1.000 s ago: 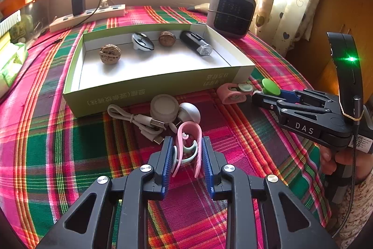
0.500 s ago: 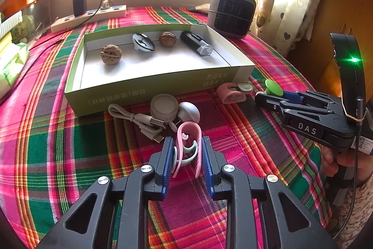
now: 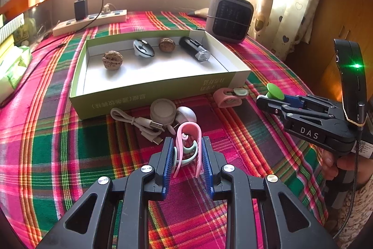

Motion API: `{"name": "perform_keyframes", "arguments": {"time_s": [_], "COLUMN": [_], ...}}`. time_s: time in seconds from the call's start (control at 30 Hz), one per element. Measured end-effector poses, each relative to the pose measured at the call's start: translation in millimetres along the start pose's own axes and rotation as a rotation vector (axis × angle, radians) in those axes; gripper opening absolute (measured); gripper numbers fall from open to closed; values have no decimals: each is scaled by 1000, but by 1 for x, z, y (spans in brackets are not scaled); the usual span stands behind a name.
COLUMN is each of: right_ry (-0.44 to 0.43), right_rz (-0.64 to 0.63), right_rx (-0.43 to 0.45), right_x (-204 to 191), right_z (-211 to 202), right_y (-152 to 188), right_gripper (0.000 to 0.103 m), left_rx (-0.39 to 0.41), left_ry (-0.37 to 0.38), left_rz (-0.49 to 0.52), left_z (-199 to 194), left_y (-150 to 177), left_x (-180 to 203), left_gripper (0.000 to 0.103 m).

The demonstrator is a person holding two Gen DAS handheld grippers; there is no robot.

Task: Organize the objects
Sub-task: 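Carry the green lamp and pink earhook over the white box lid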

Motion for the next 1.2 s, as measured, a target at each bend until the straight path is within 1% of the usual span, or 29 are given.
{"name": "perform_keyframes", "arguments": {"time_s": [0.33, 0.67, 1.0, 1.2], "right_ry": [-25, -55, -96, -118], "right_rz": [-6, -34, -75, -106], "right_rx": [33, 57, 51, 40], "right_x": [-7, -25, -50, -66], "right_z": [-13, -17, -6, 9], "right_y": [-9, -28, -50, -65], "right_gripper": [36, 36, 36, 36], "left_rx": [28, 58, 63, 64], "left_ry": [-3, -26, -59, -65], "left_rz": [4, -7, -30, -50], "left_z": [-12, -21, -16, -9], "left_y": [-8, -24, -39, -47], "left_x": [1, -12, -34, -50], "left_gripper": [22, 22, 22, 22]}}
Point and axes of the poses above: each gripper's, at about its wrist camera, not at the fingertips, and z roughly the way its jaws point, x to its right, y to its underside, the point moved 5 cm from there along z, roughly the way its jaws point, and after that the axes turned 8 degrees about z, right-handed, at the moved point
